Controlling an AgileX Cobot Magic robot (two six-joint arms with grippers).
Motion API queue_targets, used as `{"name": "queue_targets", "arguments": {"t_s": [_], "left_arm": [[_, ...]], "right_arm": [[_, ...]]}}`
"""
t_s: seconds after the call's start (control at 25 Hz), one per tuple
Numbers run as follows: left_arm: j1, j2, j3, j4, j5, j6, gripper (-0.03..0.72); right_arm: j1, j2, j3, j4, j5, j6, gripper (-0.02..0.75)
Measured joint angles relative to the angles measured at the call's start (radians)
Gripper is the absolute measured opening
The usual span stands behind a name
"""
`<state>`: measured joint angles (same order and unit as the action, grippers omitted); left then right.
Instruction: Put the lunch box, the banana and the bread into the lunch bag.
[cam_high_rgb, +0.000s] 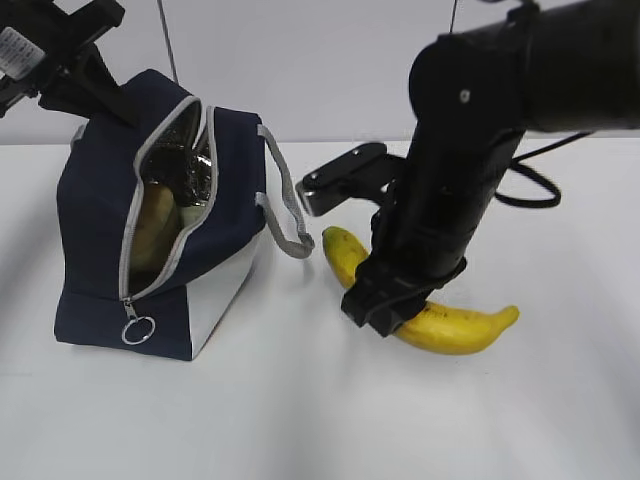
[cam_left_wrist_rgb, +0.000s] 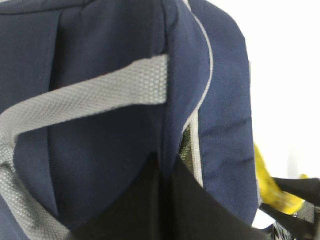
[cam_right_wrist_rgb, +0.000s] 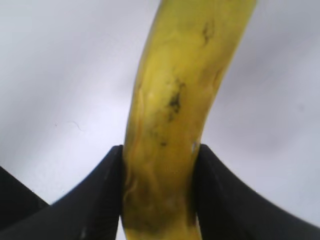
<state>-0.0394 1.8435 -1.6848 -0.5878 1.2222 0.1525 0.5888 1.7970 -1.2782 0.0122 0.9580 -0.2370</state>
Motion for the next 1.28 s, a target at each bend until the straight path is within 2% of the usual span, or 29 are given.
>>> {"name": "queue_targets", "arguments": {"t_s": [0.28,0.4,0.64,0.88,1.16,1.28], "left_arm": [[0.0,0.0,0.0,-0.013,0.0,0.0,-0.003],[0.0,0.0,0.0,-0.031,-0.002,0.0,-0.003],[0.0,0.001,0.0,-0.044,-0.009,0.0,-0.003],[0.0,0.002,0.0,-0.046,-0.009,0.0,-0.003],[0.0,0.003,0.0,-0.047,-0.008,0.0,-0.003],[0.0,0.003,0.0,-0.049,-0.008,0.0,-0.003]], "right_arm": [[0.0,-0.128,-0.183,-0.012,0.082,0.009,0.304],[0.0,-0.126,-0.279,0.069,0.072,0.011,0.304],[0.0,-0.037,-0.438,0.335,-0.034,0.011,0.304],[0.0,0.115,-0.474,0.506,-0.162,0.011,0.304],[0.0,0.256,-0.474,0.53,-0.196,0.011,0.305],[0.0,0.288,-0.479,0.535,-0.198,0.001,0.358]]}}
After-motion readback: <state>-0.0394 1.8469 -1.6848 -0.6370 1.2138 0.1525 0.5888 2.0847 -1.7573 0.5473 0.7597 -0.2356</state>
